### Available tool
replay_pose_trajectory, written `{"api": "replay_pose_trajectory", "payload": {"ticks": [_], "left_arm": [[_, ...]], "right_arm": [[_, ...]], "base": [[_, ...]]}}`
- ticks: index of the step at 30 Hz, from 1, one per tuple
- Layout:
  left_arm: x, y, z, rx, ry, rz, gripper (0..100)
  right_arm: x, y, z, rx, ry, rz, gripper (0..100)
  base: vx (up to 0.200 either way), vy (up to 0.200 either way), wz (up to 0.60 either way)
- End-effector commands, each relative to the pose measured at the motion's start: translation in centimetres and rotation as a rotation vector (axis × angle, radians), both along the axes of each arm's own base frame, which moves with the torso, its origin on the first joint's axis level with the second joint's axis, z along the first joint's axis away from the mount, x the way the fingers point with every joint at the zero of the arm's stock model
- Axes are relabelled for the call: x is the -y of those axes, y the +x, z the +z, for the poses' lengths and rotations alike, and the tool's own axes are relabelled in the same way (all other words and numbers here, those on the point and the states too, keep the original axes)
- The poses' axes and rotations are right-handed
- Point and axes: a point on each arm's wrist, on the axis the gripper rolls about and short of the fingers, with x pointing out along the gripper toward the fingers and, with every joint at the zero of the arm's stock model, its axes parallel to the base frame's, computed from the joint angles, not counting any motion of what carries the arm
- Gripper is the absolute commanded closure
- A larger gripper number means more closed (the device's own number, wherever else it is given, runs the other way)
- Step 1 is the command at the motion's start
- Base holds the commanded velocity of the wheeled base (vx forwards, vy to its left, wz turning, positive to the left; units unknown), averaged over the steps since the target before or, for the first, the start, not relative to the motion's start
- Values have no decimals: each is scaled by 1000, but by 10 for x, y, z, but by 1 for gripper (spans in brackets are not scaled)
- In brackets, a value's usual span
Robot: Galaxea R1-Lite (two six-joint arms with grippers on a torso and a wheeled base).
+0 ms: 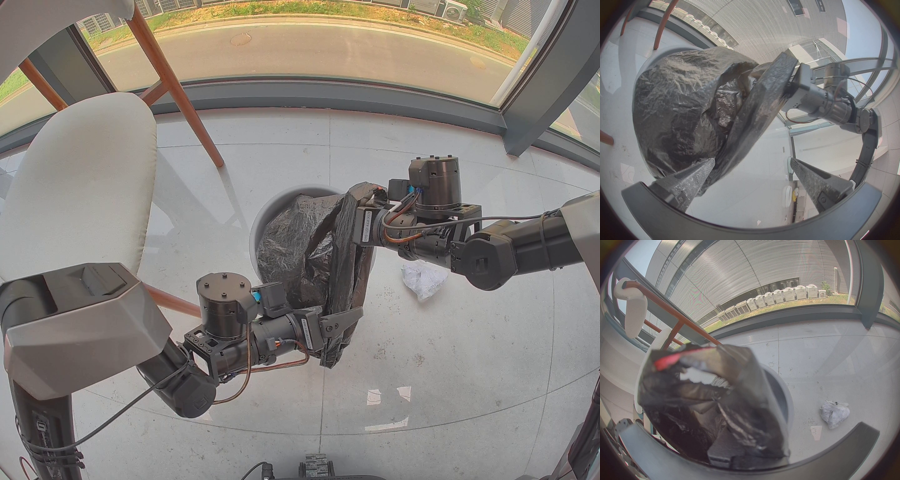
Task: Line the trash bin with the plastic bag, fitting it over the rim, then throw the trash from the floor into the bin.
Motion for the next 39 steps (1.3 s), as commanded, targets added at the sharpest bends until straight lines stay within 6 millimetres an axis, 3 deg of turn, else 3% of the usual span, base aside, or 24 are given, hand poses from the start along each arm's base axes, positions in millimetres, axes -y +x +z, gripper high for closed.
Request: {"api": "replay_pose_trajectory", "payload": {"ticks": [1,5,12,20,21,29,35,39], "left_arm": [[8,13,-9,8,0,39,0],[14,24,-18,14,0,54,0],[23,31,-9,49,-34,48,0],[37,22,-10,53,-42,6,0],[39,20,-10,52,-42,0,100],[48,12,-13,45,-36,-23,100],[35,18,-16,34,-25,12,100],[31,17,-1,41,-69,21,100]], "right_arm": [[1,-4,7,13,8,5,100],[1,-6,9,16,11,6,100],[2,-7,12,17,17,-2,100],[2,-8,10,11,14,-4,100],[2,-7,9,10,13,-4,100],[3,-7,6,2,9,-5,100],[7,-6,6,2,9,-16,100],[22,-1,13,17,12,-42,100]], "base": [[0,0,0],[0,0,0],[0,0,0],[0,0,0],[0,0,0],[0,0,0],[0,0,0],[0,0,0]]}}
